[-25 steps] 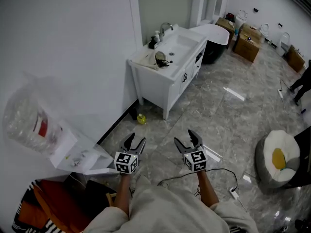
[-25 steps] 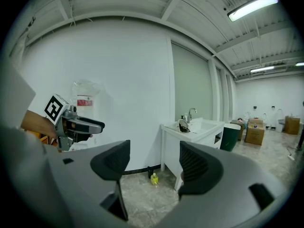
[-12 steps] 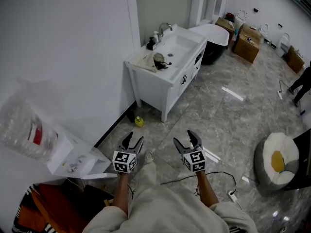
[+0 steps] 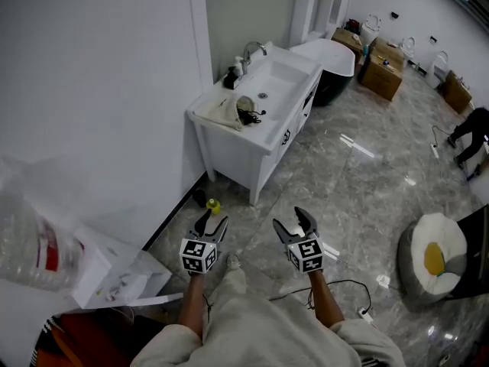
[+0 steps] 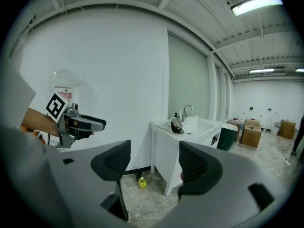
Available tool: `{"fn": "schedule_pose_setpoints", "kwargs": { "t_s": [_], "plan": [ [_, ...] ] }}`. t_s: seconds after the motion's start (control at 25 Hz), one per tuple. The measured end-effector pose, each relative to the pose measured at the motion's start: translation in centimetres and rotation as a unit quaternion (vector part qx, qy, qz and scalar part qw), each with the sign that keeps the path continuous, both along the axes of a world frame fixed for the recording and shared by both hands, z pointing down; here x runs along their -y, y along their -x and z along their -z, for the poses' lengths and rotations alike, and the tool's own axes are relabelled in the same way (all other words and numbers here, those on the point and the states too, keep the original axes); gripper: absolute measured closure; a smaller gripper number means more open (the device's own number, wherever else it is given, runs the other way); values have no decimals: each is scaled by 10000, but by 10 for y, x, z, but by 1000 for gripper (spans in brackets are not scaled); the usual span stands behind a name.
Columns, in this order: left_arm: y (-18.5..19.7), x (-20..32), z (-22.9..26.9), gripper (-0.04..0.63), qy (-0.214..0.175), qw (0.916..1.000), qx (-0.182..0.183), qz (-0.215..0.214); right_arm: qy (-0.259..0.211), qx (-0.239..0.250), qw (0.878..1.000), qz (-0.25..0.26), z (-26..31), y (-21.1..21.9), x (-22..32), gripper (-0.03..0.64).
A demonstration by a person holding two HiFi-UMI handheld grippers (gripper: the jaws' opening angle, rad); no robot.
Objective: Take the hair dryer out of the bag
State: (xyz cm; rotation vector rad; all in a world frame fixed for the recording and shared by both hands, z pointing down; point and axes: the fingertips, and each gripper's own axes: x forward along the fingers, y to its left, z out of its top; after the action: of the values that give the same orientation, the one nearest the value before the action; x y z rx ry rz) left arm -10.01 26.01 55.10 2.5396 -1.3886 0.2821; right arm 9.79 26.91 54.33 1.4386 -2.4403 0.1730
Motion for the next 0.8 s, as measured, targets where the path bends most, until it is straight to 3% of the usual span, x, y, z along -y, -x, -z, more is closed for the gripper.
{"fn": "schedule_pose_setpoints", "kwargs": {
  "t_s": [0.8],
  "plan": [
    [57,226,16,380,-8,9989,-64,-457,78,-197,9989,-419,14,58,202,321]
  ]
}}
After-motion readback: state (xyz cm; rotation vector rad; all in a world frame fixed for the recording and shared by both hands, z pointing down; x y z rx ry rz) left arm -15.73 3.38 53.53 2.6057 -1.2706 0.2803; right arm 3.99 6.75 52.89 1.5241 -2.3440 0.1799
